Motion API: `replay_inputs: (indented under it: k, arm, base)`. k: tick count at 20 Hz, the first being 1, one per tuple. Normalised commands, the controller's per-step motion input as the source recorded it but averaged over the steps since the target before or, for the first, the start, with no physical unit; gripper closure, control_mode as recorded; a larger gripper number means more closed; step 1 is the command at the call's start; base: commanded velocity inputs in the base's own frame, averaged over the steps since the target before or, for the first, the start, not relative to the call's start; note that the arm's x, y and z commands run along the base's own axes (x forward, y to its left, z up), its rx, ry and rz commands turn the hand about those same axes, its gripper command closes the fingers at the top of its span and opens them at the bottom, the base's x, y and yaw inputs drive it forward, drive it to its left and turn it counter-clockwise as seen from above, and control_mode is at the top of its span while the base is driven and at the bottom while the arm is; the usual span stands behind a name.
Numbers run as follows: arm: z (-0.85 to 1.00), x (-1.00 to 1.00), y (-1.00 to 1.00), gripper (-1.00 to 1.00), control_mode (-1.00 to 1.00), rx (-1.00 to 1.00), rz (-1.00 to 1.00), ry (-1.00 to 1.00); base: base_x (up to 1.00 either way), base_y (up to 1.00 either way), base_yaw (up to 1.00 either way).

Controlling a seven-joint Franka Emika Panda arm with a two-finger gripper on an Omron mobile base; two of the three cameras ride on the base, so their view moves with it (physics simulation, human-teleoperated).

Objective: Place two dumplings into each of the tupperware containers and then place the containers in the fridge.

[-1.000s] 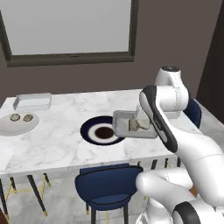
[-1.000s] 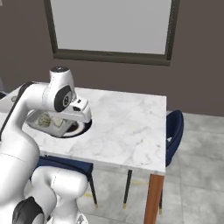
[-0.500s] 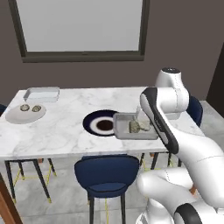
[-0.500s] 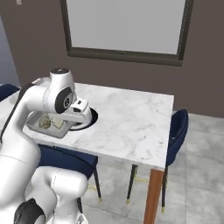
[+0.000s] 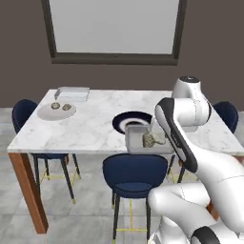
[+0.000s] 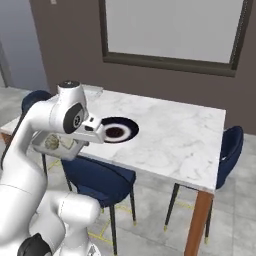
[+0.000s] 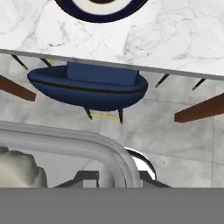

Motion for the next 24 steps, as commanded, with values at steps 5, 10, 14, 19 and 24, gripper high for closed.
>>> replay_inputs:
  k: [5, 10, 14, 19, 24]
  arm:
    - [0.00, 0.00, 0.00, 1.00, 1.00, 0.00, 0.00, 0.00]
    - [0.00, 0.00, 0.00, 1.00, 1.00, 0.00, 0.00, 0.00]
    - [0.00, 0.00, 0.00, 1.00, 1.00, 0.00, 0.00, 0.00]
    - [0.00, 0.00, 0.00, 1.00, 1.00, 0.00, 0.00, 0.00]
    - [0.00, 0.00, 0.00, 1.00, 1.00, 0.00, 0.00, 0.00]
  base:
    - [0.18, 0.91, 0.32]
    - [0.39, 1.00, 0.23]
    - [0.44, 1.00, 0.14]
    - [0.46, 1.00, 0.06]
    - [0.58, 1.00, 0.01]
